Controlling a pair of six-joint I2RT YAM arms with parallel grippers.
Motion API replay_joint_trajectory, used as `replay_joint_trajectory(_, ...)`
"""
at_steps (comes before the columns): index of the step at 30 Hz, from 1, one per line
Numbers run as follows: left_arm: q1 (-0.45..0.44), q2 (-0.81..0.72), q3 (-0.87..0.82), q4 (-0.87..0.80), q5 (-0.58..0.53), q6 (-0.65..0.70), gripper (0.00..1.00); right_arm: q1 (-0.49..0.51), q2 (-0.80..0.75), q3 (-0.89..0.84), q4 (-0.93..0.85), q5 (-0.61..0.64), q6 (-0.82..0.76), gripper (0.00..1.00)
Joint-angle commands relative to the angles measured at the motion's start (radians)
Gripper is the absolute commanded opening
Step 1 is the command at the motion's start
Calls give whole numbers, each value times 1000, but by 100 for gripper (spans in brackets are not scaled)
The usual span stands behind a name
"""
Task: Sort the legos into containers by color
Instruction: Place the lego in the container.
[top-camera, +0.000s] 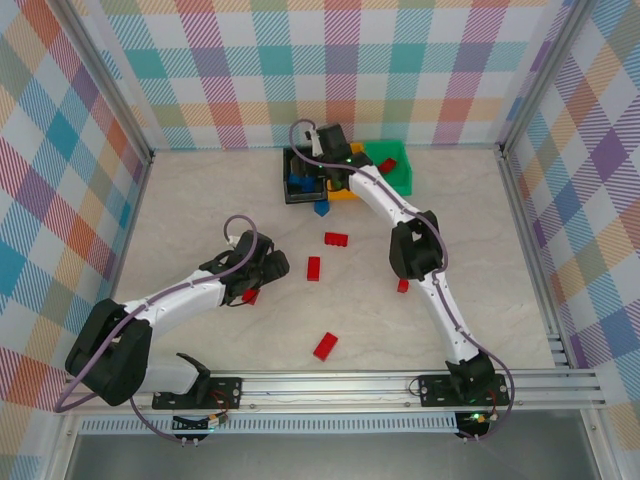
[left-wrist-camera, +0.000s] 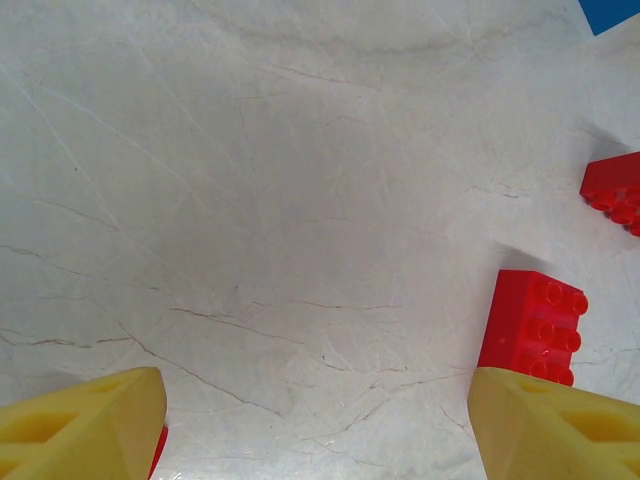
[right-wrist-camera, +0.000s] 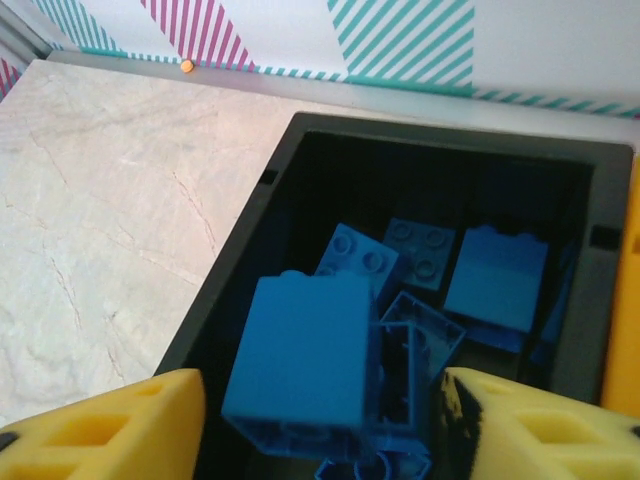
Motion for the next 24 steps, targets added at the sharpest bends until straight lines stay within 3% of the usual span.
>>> replay_joint_trajectory(1,8,-22,-3,-17,-15,-8,79,-8,-13,40,1,-5,-1,69)
replay_joint_trajectory(14,8,51,29,29,38,-10,79,-7,-146,-85,-13,-71,-22,70)
replay_joint_trajectory(24,8,140,105,57,87,12,79,-8,-390,-495,77,-141,-26,68)
